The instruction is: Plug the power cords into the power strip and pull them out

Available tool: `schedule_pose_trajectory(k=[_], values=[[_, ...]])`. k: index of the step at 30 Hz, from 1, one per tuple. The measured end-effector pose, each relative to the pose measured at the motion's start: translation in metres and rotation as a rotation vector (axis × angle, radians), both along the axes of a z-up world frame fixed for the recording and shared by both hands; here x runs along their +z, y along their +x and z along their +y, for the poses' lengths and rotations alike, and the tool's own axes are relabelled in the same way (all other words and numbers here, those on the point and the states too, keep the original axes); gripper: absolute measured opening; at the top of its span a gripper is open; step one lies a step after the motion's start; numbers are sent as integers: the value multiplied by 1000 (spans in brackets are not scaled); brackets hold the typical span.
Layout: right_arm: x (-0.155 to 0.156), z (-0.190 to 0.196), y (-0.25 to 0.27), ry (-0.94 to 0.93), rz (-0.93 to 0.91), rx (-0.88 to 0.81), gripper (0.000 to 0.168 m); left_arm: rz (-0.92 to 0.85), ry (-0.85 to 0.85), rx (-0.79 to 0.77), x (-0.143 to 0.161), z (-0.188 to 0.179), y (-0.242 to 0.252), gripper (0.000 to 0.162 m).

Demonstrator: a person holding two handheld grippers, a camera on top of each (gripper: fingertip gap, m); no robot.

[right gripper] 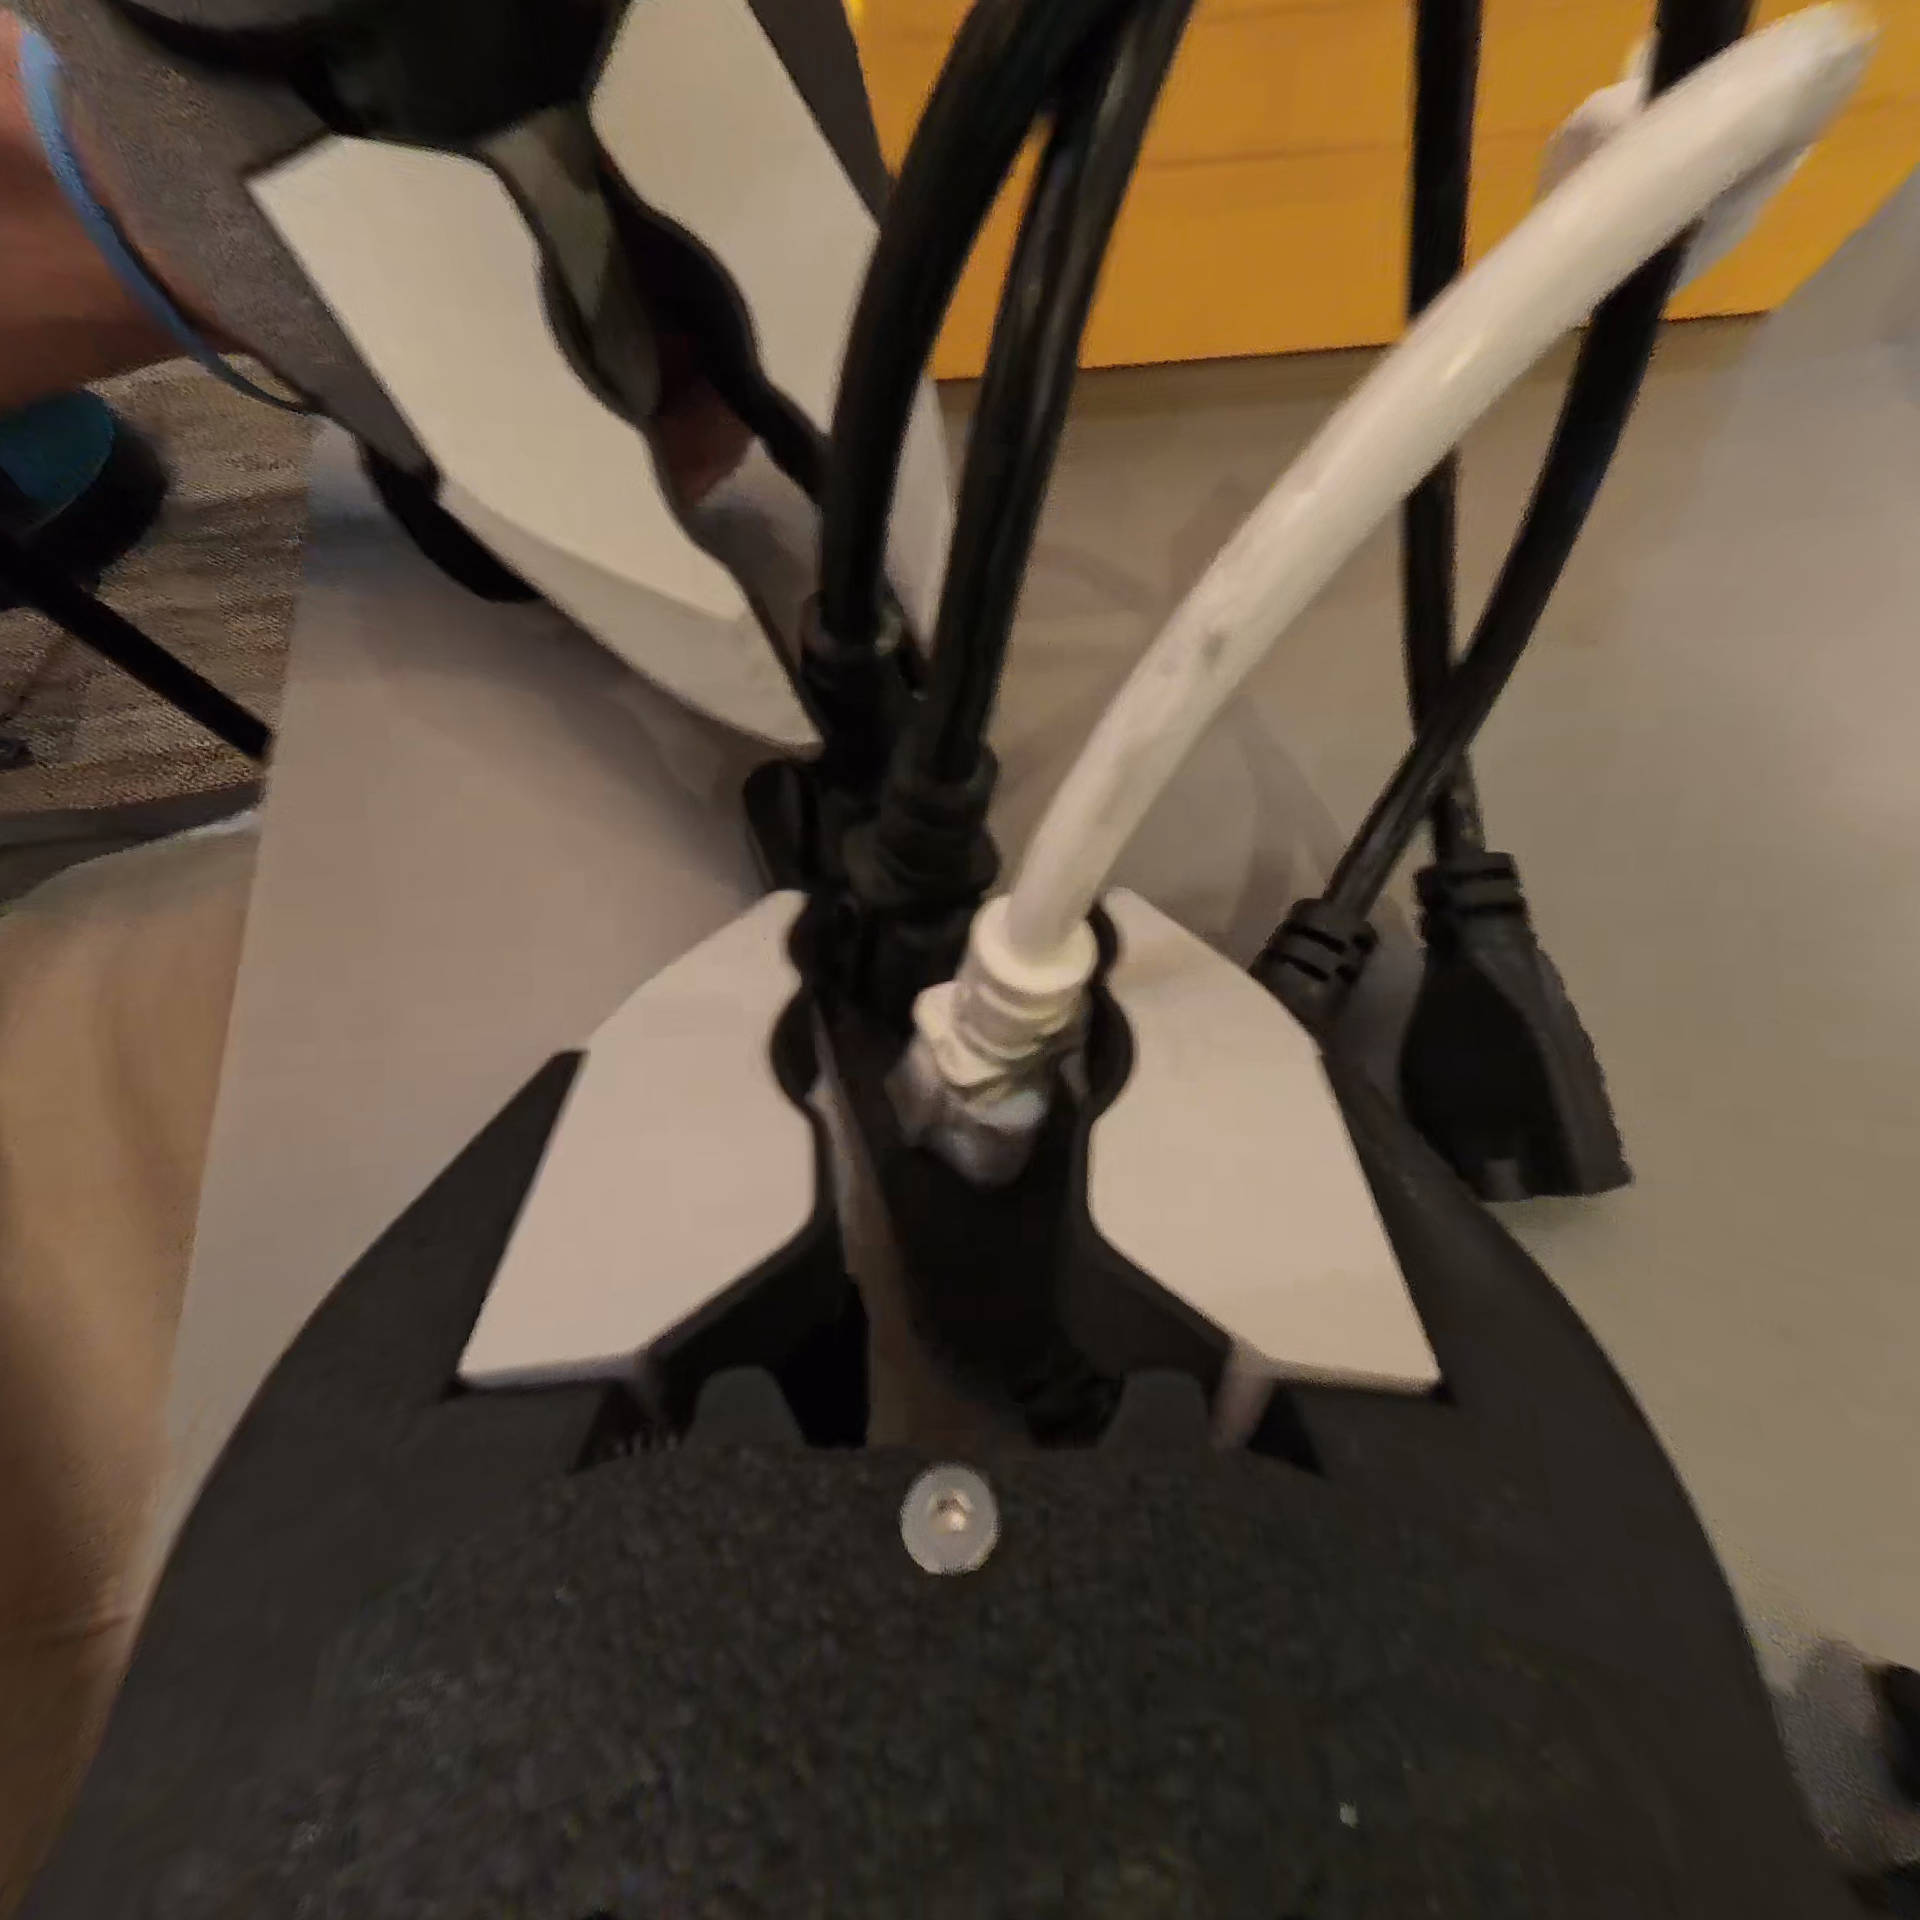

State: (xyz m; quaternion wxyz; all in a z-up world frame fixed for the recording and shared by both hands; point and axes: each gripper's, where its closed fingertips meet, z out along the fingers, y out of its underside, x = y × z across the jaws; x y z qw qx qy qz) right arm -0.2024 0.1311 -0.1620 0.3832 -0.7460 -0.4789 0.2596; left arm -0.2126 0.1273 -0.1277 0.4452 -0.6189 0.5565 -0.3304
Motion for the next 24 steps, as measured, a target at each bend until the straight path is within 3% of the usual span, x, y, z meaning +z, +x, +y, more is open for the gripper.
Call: schedule_pose_trajectory(k=[1, 7, 11, 15, 24], values=[[0, 0, 1, 1, -3, 15, 45, -2, -6, 3, 0, 0, 0, 15], [-2, -8, 8, -28, -40, 75, 38, -6, -35, 5, 0, -5, 7, 15], [3, -16, 14, -69, 63, 152, 34, 8, 29, -36, -1, -10, 13, 15], [-3, -21, 20, -87, 0, 218, 25, 3, 91, -62, -2, -13, 17, 15], [-9, -24, 26, -98, -129, 235, 27, 65, -35, -38, -5, -14, 25, 15]])
